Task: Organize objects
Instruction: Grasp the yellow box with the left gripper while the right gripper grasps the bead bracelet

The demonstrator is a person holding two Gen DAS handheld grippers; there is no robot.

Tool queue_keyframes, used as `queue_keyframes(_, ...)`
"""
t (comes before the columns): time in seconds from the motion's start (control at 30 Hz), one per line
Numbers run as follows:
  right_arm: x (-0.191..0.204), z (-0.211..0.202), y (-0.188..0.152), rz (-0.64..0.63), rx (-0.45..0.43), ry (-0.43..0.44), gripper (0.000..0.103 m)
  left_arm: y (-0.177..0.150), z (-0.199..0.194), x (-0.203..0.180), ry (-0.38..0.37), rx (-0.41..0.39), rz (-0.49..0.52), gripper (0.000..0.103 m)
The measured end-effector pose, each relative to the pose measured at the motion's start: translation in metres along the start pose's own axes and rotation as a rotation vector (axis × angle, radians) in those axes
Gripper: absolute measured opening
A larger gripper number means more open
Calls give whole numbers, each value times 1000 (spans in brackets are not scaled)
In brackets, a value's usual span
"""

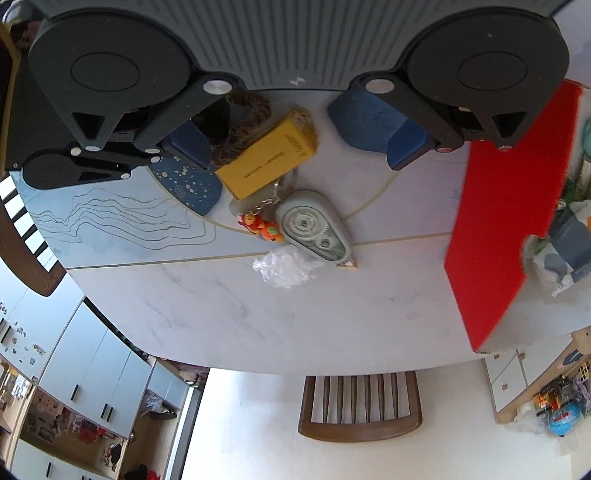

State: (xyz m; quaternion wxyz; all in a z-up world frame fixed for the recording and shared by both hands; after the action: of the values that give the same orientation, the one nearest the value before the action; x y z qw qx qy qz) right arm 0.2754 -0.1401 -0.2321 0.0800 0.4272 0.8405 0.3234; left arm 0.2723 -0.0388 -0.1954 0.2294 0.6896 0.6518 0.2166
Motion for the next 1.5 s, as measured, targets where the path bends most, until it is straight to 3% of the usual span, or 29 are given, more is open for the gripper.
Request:
queue_keyframes(0.13,-2,-2,-4,-32,-12,-15,8,0,7,-6,-12,14,-39,102)
queue_keyframes(0.7,-53,-25,-27,27,-2,-60,7,-2,50,-19,107,98,-143,102)
queue_keyframes(0.87,-51,-27,-30,35,-7,-62,7,-6,51,-11,127,105,-201,96)
queue_keyframes(1.03,-50,-28,-31,38,-5,-68,7,-5,46,-15,101,87,-185,77)
queue_keyframes(1.33,-43,-38,-25,57,-34,-68,7,-15,33,-8,63,96,-198,76)
queue_keyframes(1.5,-35,-58,-16,82,-70,-45,6,-19,15,-9,38,93,-146,76)
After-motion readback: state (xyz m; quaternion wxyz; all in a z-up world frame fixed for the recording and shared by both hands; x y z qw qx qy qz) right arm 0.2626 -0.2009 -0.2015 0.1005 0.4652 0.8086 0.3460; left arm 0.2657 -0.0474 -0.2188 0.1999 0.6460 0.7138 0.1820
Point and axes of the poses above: each gripper's, at about its wrist camera, not at the fingertips, and z roughly the way its jaws point, x to its left, y to its top, the point moved 10 cm from there along z, roughly the way its jaws point, and after that the axes turned 7 degrees about z, right-handed, at the moved point
